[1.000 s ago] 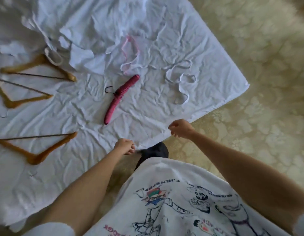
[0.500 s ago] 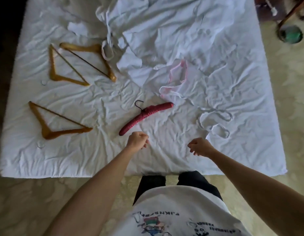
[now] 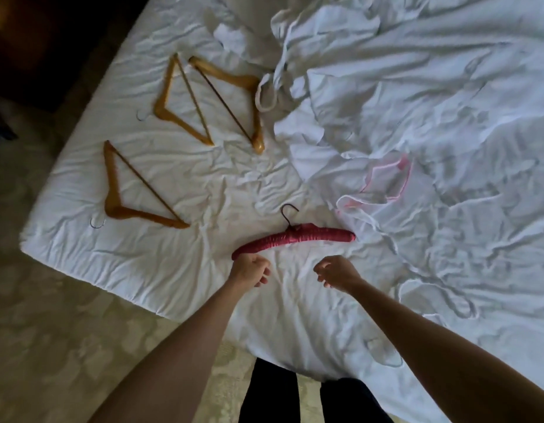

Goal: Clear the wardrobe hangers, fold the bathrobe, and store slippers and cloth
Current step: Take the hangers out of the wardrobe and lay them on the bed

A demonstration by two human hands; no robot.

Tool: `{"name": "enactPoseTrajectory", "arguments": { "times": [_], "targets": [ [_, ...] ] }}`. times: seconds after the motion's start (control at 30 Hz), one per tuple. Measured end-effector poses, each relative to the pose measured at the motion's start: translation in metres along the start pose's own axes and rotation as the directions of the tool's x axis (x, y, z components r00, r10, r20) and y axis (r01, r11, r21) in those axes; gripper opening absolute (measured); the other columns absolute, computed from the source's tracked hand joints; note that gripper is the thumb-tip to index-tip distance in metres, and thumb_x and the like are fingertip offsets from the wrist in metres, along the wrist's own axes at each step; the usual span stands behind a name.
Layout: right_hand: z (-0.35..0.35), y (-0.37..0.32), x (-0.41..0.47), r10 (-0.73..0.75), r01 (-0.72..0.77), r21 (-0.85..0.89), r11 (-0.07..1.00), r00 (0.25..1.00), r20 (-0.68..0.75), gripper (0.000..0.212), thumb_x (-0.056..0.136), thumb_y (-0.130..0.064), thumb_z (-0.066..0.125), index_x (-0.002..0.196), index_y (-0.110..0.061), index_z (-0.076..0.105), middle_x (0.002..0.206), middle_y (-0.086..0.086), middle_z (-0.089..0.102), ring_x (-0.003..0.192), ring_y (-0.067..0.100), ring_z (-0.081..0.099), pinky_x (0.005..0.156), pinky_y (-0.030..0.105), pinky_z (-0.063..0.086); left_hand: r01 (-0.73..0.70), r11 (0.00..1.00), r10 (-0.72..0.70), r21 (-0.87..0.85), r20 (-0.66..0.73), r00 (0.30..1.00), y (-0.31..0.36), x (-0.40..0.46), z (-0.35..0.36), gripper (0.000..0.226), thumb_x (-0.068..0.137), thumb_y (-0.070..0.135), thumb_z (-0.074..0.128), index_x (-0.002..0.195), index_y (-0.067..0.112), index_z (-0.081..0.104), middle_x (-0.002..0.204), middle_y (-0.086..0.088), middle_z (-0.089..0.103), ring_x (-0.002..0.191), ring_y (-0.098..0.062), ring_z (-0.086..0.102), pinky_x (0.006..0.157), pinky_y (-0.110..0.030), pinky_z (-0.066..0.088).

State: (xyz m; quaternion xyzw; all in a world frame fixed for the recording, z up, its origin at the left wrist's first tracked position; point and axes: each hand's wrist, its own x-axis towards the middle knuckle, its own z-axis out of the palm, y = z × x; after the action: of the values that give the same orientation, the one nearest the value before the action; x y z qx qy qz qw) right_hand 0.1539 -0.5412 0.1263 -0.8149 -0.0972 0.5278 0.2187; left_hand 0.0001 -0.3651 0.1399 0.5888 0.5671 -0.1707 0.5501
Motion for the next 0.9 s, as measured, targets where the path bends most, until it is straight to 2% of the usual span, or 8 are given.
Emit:
{"name": "enactPoseTrajectory", "arguments": {
  "times": [0.1,0.2,0.3,0.4,0.53,0.67,0.77,0.9],
  "targets": [
    [0.018,-0.015,0.027,0.002,-0.003,-0.017,1.0,1.0,-0.018,0.012,0.09,-0.014,0.064,0.083,-0.013,0.074,0.067,0.001,0.073,0.047,0.006,0.064,0.05,0.018,0.051,-0.003,1.0,0.003,-0.024,-0.031,1.0,0.013,0.028,-0.008,0.014,0.092,0.01,0.057,0.09,0.003,0.07,0.073,-0.008,0.069,0.048,-0.014,0.06,0.044,-0.021,0.046],
    [0.04,-0.027,0.063,0.076,-0.078,-0.034,0.996,0.996,-0.048,0.017,0.089,-0.026,0.063,0.076,-0.02,0.073,0.066,-0.004,0.073,0.059,0.008,0.069,0.067,0.028,0.06,-0.058,0.998,0.059,0.025,-0.065,0.996,0.036,0.076,-0.017,0.018,0.091,0.014,0.056,0.087,0.008,0.072,0.074,-0.006,0.072,0.05,-0.013,0.064,0.053,-0.026,0.055],
    [0.06,-0.033,0.105,0.176,-0.183,-0.051,0.982,0.977,-0.119,0.056,0.087,-0.066,0.054,0.083,-0.014,0.074,0.078,0.0,0.075,0.076,0.017,0.072,0.072,0.032,0.056,-0.131,0.968,0.163,0.214,-0.142,0.976,0.07,0.137,-0.028,0.022,0.092,0.023,0.052,0.097,0.016,0.072,0.096,-0.006,0.076,0.085,-0.022,0.072,0.081,-0.034,0.059],
    [0.079,-0.04,0.134,0.271,-0.244,0.169,0.955,0.95,-0.157,0.075,0.075,-0.084,0.053,0.086,-0.011,0.069,0.075,0.003,0.075,0.071,0.02,0.073,0.069,0.035,0.059,-0.196,0.913,0.311,0.357,-0.301,0.902,0.113,0.189,-0.037,0.03,0.094,0.028,0.055,0.122,0.019,0.062,0.124,-0.006,0.064,0.113,-0.027,0.062,0.088,-0.034,0.049],
    [0.106,-0.046,0.168,0.374,-0.311,0.299,0.902,0.909,-0.183,0.083,0.065,-0.088,0.053,0.083,-0.009,0.073,0.07,0.004,0.074,0.067,0.022,0.072,0.074,0.04,0.06,-0.244,0.901,0.396,0.359,-0.449,0.801,0.172,0.249,-0.04,0.046,0.098,0.038,0.057,0.139,0.021,0.047,0.138,-0.008,0.044,0.117,-0.029,0.058,0.088,-0.039,0.046],
    [0.123,-0.043,0.195,0.457,-0.355,0.354,0.865,0.849,-0.265,0.084,0.056,-0.08,0.046,0.091,-0.009,0.072,0.083,0.008,0.073,0.08,0.026,0.068,0.078,0.04,0.057,-0.161,0.957,0.255,0.241,-0.435,0.864,0.213,0.307,-0.031,0.071,0.092,0.051,0.061,0.146,0.011,0.037,0.14,-0.013,0.051,0.122,-0.034,0.057,0.094,-0.042,0.047],
    [0.125,-0.04,0.201,0.449,-0.326,0.414,0.85,0.86,-0.243,0.074,0.057,-0.075,0.052,0.084,-0.01,0.073,0.076,0.006,0.074,0.077,0.026,0.071,0.077,0.043,0.059,-0.149,0.976,0.206,0.161,-0.441,0.873,0.221,0.324,-0.031,0.044,0.087,0.031,0.068,0.124,0.008,0.061,0.123,-0.011,0.068,0.11,-0.032,0.067,0.087,-0.036,0.052],
    [0.124,-0.03,0.204,0.405,-0.252,0.521,0.815,0.892,-0.202,0.057,0.059,-0.065,0.06,0.077,-0.013,0.073,0.067,0.005,0.074,0.072,0.027,0.072,0.075,0.048,0.061,-0.139,0.974,0.203,0.177,-0.424,0.883,0.202,0.313,-0.031,0.033,0.088,0.022,0.067,0.116,0.003,0.067,0.12,-0.015,0.069,0.111,-0.032,0.066,0.084,-0.032,0.051]
  ]
}}
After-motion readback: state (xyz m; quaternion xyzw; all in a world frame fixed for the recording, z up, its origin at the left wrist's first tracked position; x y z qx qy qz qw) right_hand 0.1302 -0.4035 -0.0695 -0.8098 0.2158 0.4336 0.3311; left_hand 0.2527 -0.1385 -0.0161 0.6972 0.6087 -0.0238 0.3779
